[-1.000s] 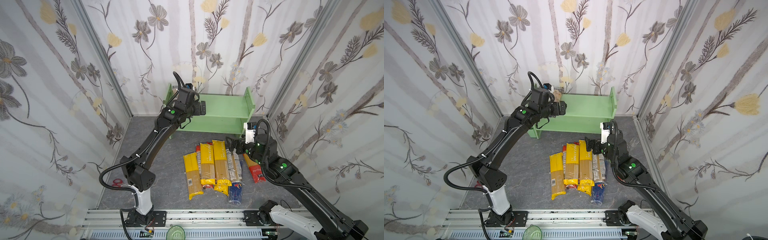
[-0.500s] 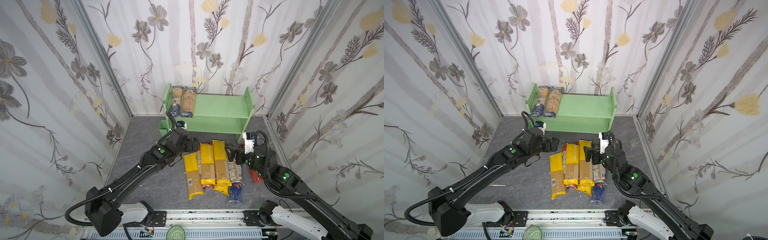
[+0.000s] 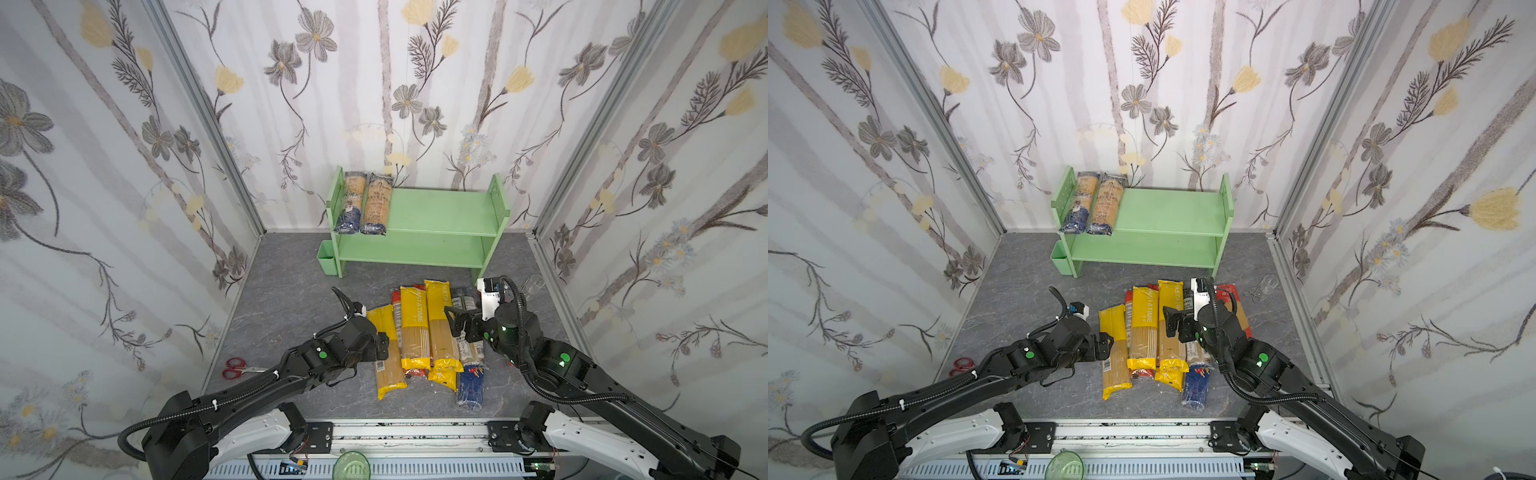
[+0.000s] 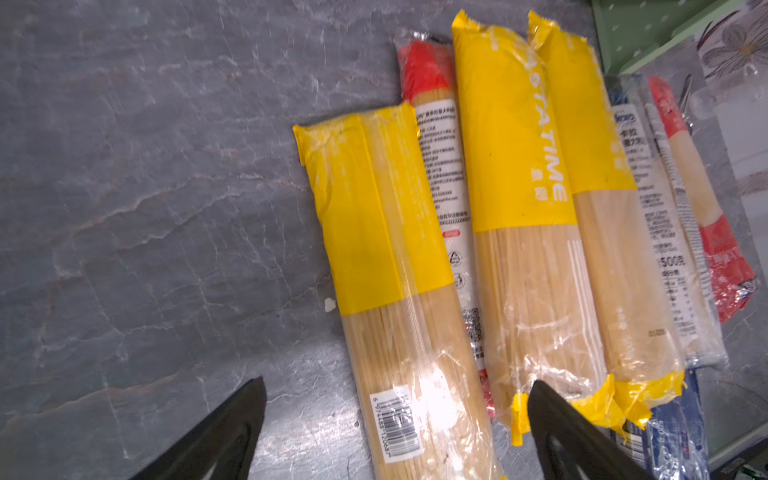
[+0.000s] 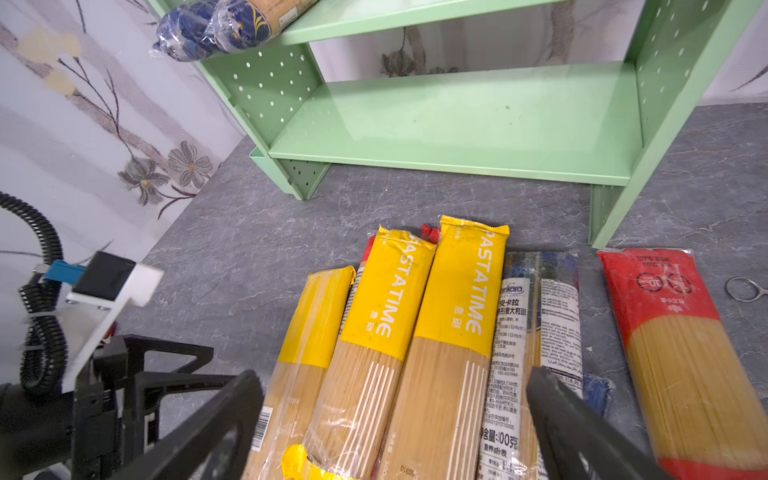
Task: Place and organize the pasta boxes and bags onto the shelf
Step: 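Lower the left gripper onto the nearest yellow PASTATIME pack and grasp it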
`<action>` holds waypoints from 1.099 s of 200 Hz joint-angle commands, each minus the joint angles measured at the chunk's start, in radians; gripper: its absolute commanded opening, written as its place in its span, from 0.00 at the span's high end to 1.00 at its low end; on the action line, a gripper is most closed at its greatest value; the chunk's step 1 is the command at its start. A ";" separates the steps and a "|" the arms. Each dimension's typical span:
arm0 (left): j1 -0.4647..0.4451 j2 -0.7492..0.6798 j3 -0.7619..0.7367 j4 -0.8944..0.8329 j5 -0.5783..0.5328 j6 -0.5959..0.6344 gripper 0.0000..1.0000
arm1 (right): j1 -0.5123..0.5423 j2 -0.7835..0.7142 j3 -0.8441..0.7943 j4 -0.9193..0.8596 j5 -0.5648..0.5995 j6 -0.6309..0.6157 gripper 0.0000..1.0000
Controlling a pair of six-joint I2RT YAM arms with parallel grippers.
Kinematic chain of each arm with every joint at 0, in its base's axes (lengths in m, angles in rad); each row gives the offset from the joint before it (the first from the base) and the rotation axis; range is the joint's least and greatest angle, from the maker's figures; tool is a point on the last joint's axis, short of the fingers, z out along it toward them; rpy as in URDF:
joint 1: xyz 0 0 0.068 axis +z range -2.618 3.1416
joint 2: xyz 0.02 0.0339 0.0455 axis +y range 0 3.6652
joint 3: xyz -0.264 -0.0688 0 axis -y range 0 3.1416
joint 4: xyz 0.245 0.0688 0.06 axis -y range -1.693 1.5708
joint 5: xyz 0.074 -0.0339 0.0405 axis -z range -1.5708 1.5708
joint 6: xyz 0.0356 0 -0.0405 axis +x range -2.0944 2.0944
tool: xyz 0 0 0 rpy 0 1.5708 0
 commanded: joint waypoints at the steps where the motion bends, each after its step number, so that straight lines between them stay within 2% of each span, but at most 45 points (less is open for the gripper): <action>1: -0.011 0.004 -0.022 0.055 -0.002 -0.064 0.00 | 0.004 0.005 -0.014 0.040 0.022 0.021 0.00; 24: -0.029 0.042 -0.031 0.080 0.037 -0.074 0.00 | 0.004 0.008 -0.030 0.058 0.022 0.019 0.00; 70: -0.090 0.181 -0.026 0.091 0.037 -0.090 0.00 | 0.004 0.021 -0.069 0.103 0.018 -0.004 0.00; 130: -0.098 0.325 0.021 0.098 0.035 -0.073 0.00 | -0.003 0.047 -0.077 0.133 0.028 -0.034 0.00; 159: -0.097 0.412 0.057 0.098 0.039 -0.054 0.07 | -0.015 0.048 -0.085 0.141 0.026 -0.044 0.00; 200: -0.097 0.477 0.095 0.095 0.022 -0.022 0.24 | -0.024 0.038 -0.100 0.152 0.013 -0.057 0.00; 204: -0.096 0.480 0.097 0.095 0.020 -0.018 0.26 | -0.054 0.038 -0.101 0.153 0.008 -0.058 0.00; 220: -0.084 0.486 0.095 0.091 0.012 0.002 0.33 | -0.065 0.040 -0.104 0.157 0.001 -0.063 0.00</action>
